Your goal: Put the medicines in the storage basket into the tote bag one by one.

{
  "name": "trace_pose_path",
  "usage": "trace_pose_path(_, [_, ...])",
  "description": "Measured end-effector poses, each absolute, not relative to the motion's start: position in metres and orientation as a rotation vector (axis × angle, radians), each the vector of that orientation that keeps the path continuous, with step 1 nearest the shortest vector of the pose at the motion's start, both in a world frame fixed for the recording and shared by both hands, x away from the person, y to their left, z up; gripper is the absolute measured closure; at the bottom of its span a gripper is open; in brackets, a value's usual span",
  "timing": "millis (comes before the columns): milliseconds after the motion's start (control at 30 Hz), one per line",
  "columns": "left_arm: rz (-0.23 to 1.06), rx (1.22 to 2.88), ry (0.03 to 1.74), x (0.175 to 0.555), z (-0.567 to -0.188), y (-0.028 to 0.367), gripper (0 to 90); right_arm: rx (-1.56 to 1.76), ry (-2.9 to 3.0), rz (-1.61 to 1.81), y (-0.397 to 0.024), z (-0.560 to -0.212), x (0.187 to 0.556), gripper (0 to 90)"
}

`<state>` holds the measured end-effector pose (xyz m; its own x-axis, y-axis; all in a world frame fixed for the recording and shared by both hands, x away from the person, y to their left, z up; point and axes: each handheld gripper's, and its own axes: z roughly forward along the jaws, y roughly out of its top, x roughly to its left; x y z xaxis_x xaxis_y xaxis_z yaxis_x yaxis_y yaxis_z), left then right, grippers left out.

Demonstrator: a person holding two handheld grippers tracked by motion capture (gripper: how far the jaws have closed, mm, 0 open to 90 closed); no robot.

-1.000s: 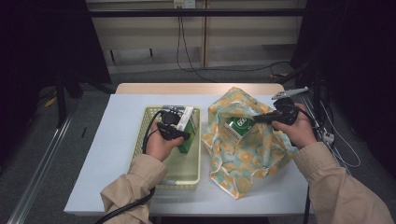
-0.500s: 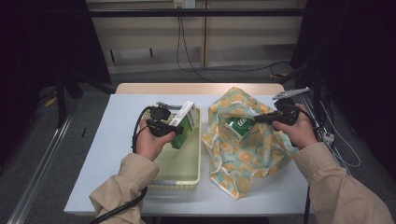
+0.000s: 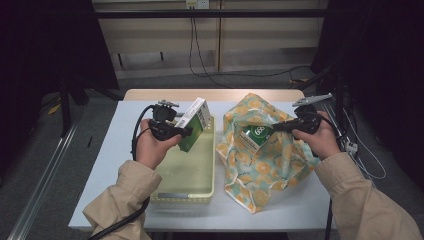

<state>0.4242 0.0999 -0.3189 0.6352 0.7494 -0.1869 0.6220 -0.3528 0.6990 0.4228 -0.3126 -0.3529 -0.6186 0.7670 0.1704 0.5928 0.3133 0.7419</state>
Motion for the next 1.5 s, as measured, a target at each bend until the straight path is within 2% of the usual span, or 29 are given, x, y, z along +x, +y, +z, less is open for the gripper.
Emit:
trace_pose_path(233, [0.178, 2.099, 0.932, 0.408, -0.307, 0.078, 63.9, 1.240, 2.361, 1.197, -0.313, -0.351, 0.423, 89.5])
trace_pose_path(633, [0.088, 2.161, 0.755, 0.387, -0.312, 0.024, 63.8, 1.242, 2.359, 1.197, -0.313, -0.345, 0.423, 89.5])
trace_pose_path(1500, [-0.030, 2.310, 0.609, 0.375, -0.354, -0.054, 63.6, 1.234, 2.337, 1.213, -0.320, -0.333, 0.424, 89.5])
